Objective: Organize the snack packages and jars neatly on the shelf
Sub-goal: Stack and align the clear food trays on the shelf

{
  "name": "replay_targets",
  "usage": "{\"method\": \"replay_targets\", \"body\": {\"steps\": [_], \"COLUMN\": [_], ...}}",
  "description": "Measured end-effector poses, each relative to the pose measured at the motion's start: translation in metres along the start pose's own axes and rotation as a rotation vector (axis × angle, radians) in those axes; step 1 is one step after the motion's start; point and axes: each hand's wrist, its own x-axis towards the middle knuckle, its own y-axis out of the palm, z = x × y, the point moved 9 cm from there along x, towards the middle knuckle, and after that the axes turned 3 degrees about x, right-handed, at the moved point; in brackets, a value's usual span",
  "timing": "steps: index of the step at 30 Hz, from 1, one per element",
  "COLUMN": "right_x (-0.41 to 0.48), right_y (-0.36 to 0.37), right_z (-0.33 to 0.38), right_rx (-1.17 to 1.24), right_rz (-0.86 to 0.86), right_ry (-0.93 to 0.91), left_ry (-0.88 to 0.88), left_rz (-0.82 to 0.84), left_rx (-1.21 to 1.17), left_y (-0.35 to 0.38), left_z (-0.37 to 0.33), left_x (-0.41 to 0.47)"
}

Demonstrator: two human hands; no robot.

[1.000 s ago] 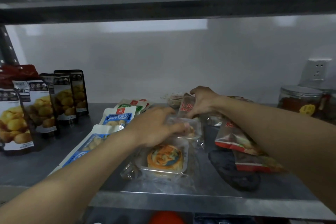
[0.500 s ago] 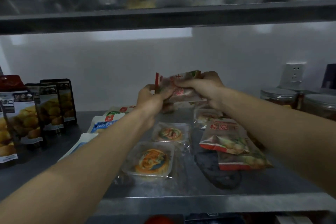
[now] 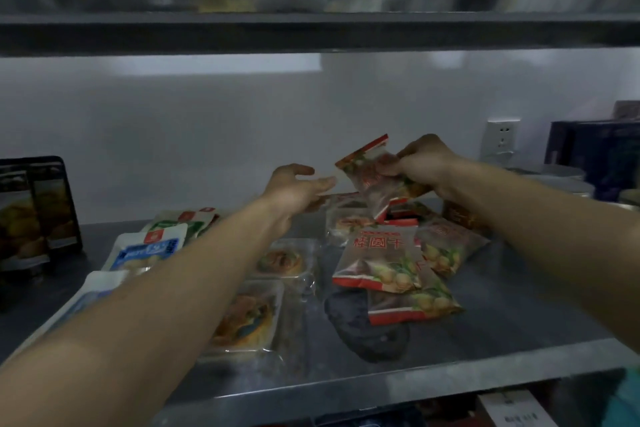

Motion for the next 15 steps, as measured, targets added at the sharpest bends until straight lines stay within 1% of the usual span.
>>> {"method": "replay_targets", "body": {"steps": [2, 6, 9, 12, 15], "right_x": [0.009, 0.018, 0.014, 0.014, 0.017], "right_y": [-0.003, -0.001, 0.007, 0.014, 0.021], "right_z": [-0.016, -0.036, -0.035, -0.037, -0.029], "right_rx": [-0.137, -0.379, -0.602, -0.713, -0.718], "right_rz": [-0.025, -0.039, 0.004, 0.032, 0.028], "right_ry": [0.043, 0.103, 0.08, 0.045, -0.033], "left_ry": [-0.016, -0.066, -0.087, -0.113, -0.156], "left_rz": [-0.016, 0.041, 0.081, 0.139, 0.201], "left_rx": [0.106, 0.264, 0.323, 0.354, 0.367], "left_y": [0.0, 0.005, 0.01, 0.017, 0.025], "left_z": [0.011, 0.03, 0.034, 0.038, 0.04], "left_x": [0.006, 0.013, 0.015, 0.017, 0.015]}}
